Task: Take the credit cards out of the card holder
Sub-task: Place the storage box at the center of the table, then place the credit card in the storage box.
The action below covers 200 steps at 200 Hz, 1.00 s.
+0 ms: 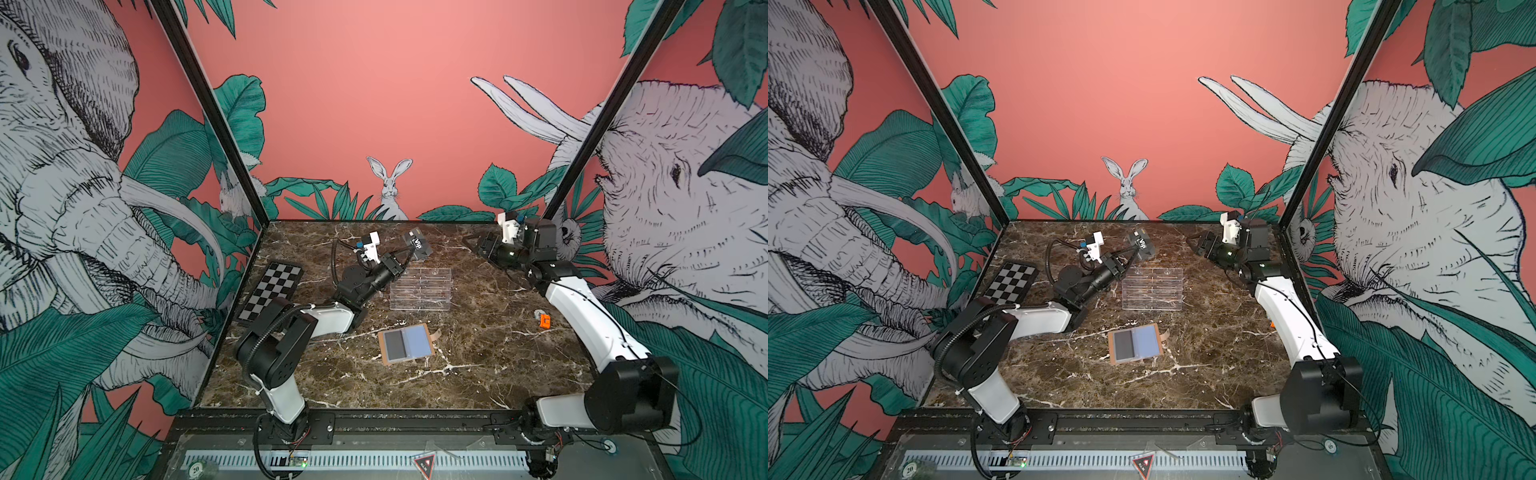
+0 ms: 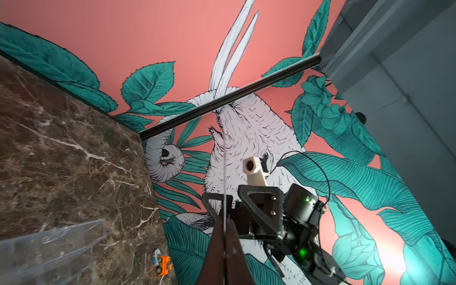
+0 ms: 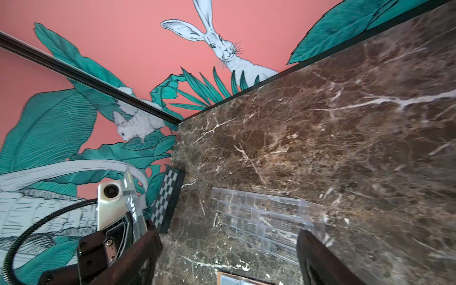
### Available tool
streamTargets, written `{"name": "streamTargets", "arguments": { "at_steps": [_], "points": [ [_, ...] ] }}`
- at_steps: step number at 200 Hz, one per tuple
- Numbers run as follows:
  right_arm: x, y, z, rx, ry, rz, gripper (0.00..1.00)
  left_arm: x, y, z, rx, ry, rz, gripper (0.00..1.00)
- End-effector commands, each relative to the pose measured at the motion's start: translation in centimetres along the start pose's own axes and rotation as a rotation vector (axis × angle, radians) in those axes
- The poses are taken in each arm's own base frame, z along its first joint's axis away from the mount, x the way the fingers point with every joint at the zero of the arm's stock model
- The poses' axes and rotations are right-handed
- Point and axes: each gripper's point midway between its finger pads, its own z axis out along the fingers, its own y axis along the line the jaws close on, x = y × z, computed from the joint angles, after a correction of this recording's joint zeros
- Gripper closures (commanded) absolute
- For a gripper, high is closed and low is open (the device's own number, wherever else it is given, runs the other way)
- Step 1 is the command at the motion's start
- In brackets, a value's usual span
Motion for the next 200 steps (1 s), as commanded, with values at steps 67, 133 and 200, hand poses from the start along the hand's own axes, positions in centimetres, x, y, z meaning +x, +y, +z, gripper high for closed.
{"name": "streamTargets", "arguments": {
  "at_steps": [67, 133, 200],
  "points": [
    [-0.3, 7.2, 0.9, -0.322, -0.004, -0.068, 0.3, 1.6, -2.3, 1.4, 0.109, 0.034, -0.096, 1.0],
    [2.1, 8.6, 3.2, -0.356, 0.09, -0.075, 0.46, 2.1, -1.6, 1.5, 0.096, 0.047, -0.099, 1.0],
    [3.4, 9.1, 3.7, -0.379, 0.136, -0.071, 0.67, 2.4, -1.0, 1.5, 0.084, 0.051, -0.1, 1.0]
  ]
}}
